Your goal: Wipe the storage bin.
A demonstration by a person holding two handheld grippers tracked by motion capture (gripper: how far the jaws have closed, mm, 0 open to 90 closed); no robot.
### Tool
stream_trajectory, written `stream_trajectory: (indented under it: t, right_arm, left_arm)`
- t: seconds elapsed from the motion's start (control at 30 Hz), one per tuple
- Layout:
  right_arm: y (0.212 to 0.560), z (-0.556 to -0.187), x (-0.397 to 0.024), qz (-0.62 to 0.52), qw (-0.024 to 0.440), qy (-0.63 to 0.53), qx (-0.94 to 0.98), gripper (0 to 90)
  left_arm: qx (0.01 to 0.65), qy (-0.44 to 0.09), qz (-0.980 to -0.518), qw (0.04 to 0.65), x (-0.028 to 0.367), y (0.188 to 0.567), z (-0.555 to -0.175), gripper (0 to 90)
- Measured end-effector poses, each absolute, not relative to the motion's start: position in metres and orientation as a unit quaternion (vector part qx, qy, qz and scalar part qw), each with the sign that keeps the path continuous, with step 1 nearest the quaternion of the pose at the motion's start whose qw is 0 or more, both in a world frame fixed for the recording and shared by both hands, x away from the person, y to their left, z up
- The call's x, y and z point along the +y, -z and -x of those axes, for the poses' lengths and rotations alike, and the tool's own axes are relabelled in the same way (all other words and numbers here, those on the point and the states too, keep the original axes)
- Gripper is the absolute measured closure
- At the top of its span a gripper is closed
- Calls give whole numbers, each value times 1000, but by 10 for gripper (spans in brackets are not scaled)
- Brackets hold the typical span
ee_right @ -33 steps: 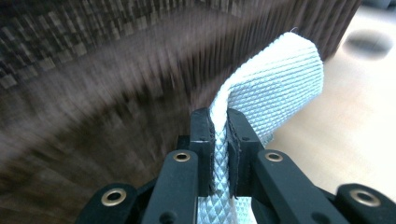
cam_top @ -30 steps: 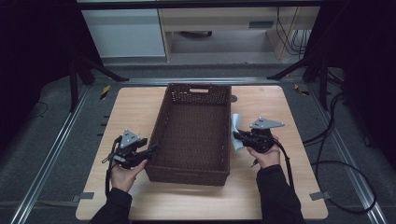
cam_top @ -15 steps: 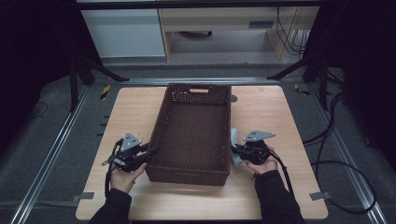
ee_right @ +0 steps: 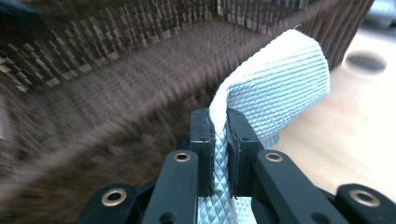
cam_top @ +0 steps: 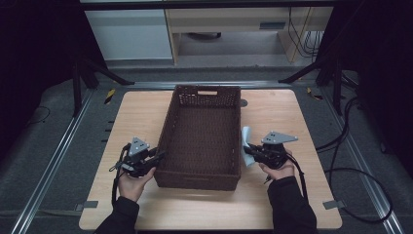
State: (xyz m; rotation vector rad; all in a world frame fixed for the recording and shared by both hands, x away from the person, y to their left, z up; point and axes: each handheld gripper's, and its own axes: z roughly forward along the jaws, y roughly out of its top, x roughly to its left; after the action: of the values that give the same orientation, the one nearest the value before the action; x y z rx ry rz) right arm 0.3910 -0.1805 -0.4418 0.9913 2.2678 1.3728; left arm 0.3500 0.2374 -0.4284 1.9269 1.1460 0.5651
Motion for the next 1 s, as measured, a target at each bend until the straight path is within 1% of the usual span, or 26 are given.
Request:
stream_trajectory:
  t: [0.1, 0.13, 0.37, 0.57, 0.7, 0.8, 1.0]
  right_arm:
    - [428, -387, -181, -333, 164, -491, 788, 831]
    - [429, -386, -180, -331, 164, -487, 792, 831]
    - [450, -384, -174, -336, 152, -449, 814, 831]
    - [475, -383, -169, -352, 131, -423, 825, 831]
    - [486, -382, -165, -353, 118, -406, 834, 831]
    - [480, -380, -165, -348, 123, -413, 832, 831]
    - [444, -371, -179, -340, 153, -482, 793, 831]
  left_arm:
    - [457, -223, -760, 405, 237, 429, -352, 688]
    - [458, -224, -760, 405, 237, 429, -352, 688]
    - [458, -225, -760, 402, 236, 429, -352, 688]
    - [462, -226, -757, 403, 234, 429, -355, 688]
    - [465, -227, -755, 402, 233, 429, -356, 688]
    - [465, -228, -756, 402, 233, 430, -357, 687]
    - [468, -229, -753, 402, 232, 430, -359, 686]
